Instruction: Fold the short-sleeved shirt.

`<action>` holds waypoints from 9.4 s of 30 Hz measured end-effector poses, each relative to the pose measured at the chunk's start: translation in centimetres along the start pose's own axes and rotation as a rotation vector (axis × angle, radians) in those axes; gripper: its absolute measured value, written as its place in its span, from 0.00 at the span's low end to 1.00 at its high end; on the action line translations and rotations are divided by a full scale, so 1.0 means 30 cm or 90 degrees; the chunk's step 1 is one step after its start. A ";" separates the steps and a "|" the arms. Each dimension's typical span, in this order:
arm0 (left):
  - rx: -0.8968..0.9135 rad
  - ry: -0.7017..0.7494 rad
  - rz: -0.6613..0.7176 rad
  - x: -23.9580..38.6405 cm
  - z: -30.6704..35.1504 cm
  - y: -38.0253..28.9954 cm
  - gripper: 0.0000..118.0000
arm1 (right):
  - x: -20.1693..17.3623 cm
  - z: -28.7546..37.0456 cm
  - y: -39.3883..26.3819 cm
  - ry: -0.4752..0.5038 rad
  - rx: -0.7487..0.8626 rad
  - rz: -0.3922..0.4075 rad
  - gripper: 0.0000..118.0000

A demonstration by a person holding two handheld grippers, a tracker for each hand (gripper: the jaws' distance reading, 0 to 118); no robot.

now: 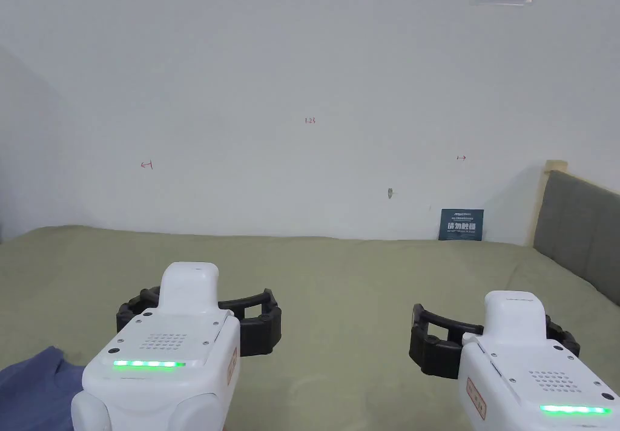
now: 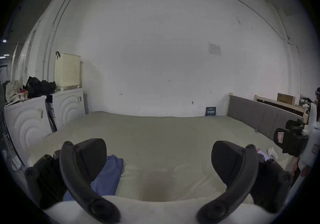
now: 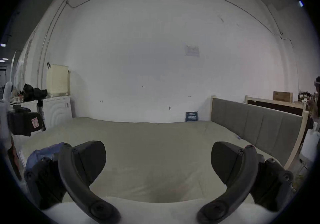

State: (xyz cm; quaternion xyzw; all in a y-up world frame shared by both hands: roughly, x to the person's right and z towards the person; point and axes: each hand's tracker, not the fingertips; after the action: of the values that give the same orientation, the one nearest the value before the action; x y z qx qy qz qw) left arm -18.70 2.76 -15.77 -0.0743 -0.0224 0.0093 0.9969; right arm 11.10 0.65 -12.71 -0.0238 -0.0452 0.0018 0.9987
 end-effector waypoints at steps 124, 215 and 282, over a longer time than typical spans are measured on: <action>-0.198 0.273 0.101 -0.864 -0.119 -0.238 0.01 | -0.771 -0.278 -0.212 0.308 -0.135 0.073 0.00; -0.169 0.056 0.063 -0.353 0.098 -0.256 0.04 | -0.032 0.086 -0.285 -0.006 -0.214 -0.041 0.00; -0.426 0.040 0.074 -0.636 -0.446 -0.323 0.04 | 0.291 -0.928 -0.143 0.026 -0.416 0.079 0.07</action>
State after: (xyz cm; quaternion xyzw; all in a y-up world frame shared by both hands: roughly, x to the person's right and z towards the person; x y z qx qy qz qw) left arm -36.98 -9.21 -28.38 -0.3985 0.0111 0.0556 0.9154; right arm 22.31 -4.91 -39.41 -0.3459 -0.0219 0.0472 0.9368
